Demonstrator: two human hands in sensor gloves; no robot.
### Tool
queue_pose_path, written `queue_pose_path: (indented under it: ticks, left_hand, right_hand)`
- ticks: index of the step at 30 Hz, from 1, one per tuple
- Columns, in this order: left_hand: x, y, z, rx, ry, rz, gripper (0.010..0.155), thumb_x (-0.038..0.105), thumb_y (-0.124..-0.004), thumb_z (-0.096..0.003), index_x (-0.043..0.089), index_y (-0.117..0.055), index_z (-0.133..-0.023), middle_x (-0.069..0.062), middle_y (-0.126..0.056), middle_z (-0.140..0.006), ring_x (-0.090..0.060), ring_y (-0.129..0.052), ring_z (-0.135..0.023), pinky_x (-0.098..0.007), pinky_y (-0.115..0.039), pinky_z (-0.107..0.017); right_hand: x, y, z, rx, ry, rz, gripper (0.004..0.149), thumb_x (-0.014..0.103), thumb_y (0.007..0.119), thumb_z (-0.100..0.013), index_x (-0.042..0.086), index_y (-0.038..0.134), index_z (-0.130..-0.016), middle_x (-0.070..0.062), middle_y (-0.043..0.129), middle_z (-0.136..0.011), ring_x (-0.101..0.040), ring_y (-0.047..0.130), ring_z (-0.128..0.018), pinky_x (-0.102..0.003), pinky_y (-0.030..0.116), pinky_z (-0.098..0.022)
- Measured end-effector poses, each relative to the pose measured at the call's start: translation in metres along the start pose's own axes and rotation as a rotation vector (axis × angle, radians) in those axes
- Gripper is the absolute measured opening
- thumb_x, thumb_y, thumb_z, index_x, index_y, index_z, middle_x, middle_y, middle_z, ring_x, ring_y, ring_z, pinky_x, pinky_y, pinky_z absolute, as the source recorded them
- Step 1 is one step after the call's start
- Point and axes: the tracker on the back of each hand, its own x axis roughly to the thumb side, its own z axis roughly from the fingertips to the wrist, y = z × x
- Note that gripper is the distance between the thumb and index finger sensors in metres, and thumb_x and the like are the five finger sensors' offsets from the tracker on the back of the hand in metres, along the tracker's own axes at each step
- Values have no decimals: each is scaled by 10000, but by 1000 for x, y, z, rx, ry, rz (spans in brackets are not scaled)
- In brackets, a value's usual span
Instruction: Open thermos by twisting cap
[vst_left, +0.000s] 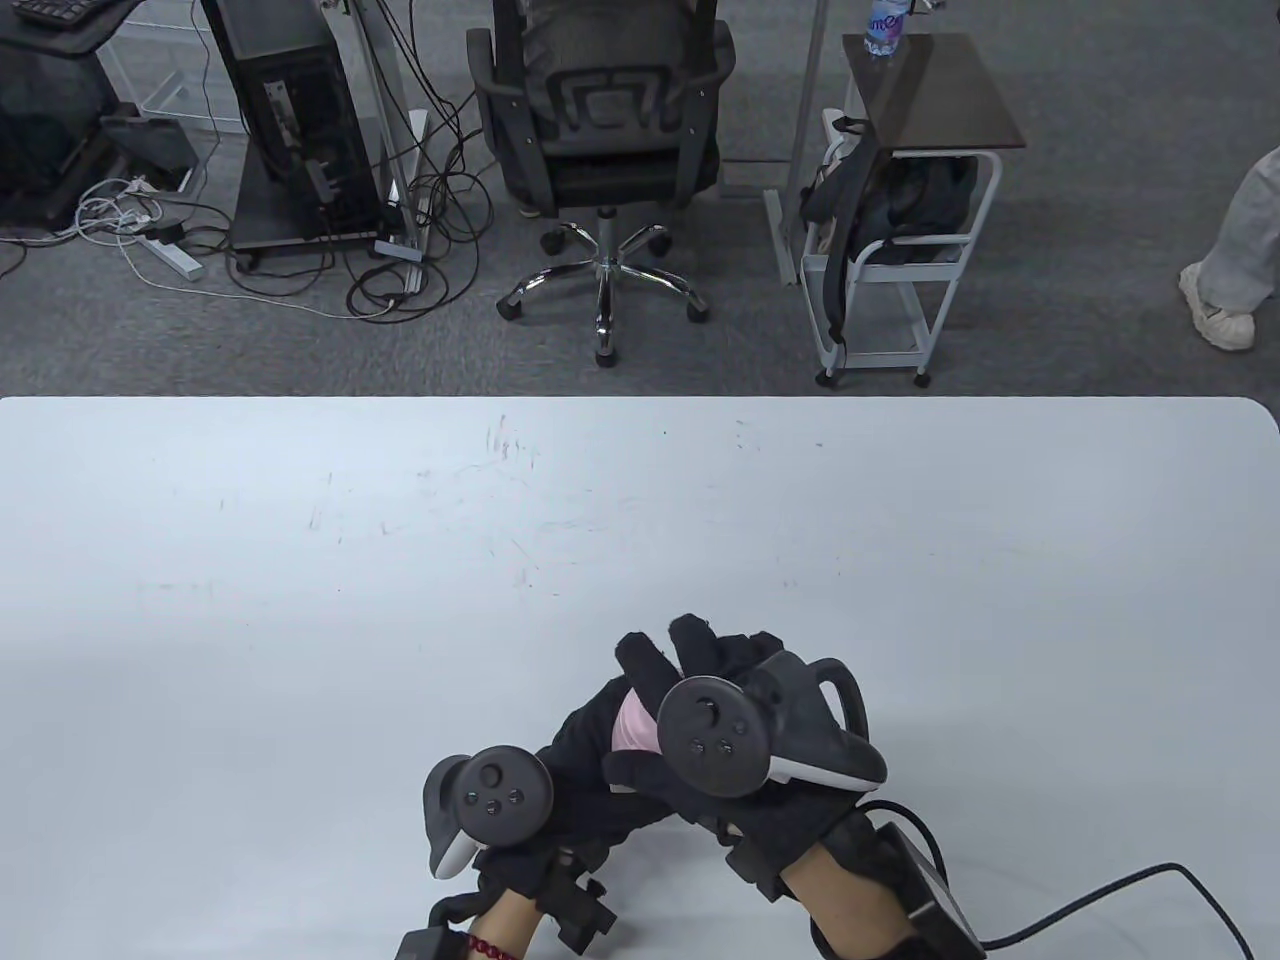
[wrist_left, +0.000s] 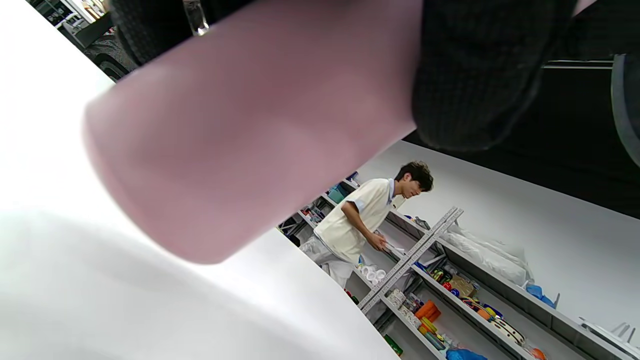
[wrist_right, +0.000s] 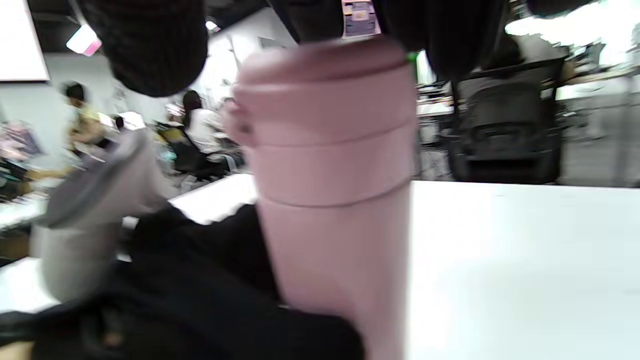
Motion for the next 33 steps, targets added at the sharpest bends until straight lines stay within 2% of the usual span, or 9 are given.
queue_pose_path:
  ticks: [4,9,14,17,19,21,24,29,33]
  left_hand:
    - [0,-2,0,-15,-4,-7,932,487,-937,-341,202,-403,-1048,-69,-522,-1127,-345,-673,-986,-551,-745,-686]
    - [0,-3,-1,-35,-13,-14,930,489,-935,-343,199,-404,-1049,-74,-523,-1127,-347,-674,-984,-547,-744,-687]
    - [-1,-3,-2,-39,-7,49,928,493,-929,-350,200,-396,-1051,-74,-515,-1131,-344,-670,-989,-546,-737,-695]
    - [-1,0,-1,-18,-4,32,928,494,-927,-351,200,-395,-1051,-73,-515,-1131,-345,-669,-989,-545,-740,-691]
    - [-1,0,0,-13,-1,34,928,493,-926,-352,196,-393,-1051,-77,-514,-1129,-348,-668,-987,-545,-740,-688]
    - [0,-1,-1,-21,1,34,927,494,-925,-355,196,-391,-1052,-76,-511,-1130,-348,-667,-988,-545,-738,-690]
    - [0,-2,-1,-19,4,23,925,491,-927,-352,190,-399,-1049,-83,-521,-1125,-354,-674,-980,-545,-742,-684]
    - [-1,-2,-1,-35,-9,20,930,488,-932,-344,195,-402,-1049,-78,-522,-1126,-349,-675,-981,-543,-743,-684]
    - [-2,-1,-1,-24,-8,54,927,495,-926,-351,195,-397,-1050,-77,-518,-1128,-347,-672,-983,-543,-738,-690]
  right_hand:
    - [2,3,-4,37,-57,-27,712,463,771,-521,32,610,-1064,-402,628,-928,-504,767,-665,-770,504,-591]
    - [-3,1,-2,172,-266,-182,595,164,803,-508,65,623,-1066,-352,458,-1084,-614,461,-893,-804,234,-598]
    - [-3,-2,-1,183,-366,-216,675,-50,773,-417,92,608,-1056,-159,472,-1139,-502,293,-985,-766,150,-603]
    - [-7,-4,1,167,-354,-249,702,25,802,-453,113,525,-1092,-185,361,-1159,-541,249,-974,-768,141,-602]
    - [-11,-4,1,119,-290,-252,755,336,806,-521,99,425,-1129,-250,276,-1157,-557,267,-965,-778,160,-607]
    - [-12,0,-1,55,-94,-208,873,492,766,-508,22,382,-1134,-393,377,-1076,-608,496,-870,-823,268,-601]
    - [-10,6,-8,97,-33,-90,847,522,760,-499,-19,475,-1085,-342,640,-939,-484,756,-705,-807,449,-592]
    - [-9,5,-8,179,-259,-200,678,211,849,-505,65,525,-1083,-351,497,-1057,-588,569,-870,-818,236,-596]
    - [-11,1,-7,192,-377,-248,697,-21,841,-415,120,604,-1056,-124,443,-1154,-520,268,-994,-769,113,-588]
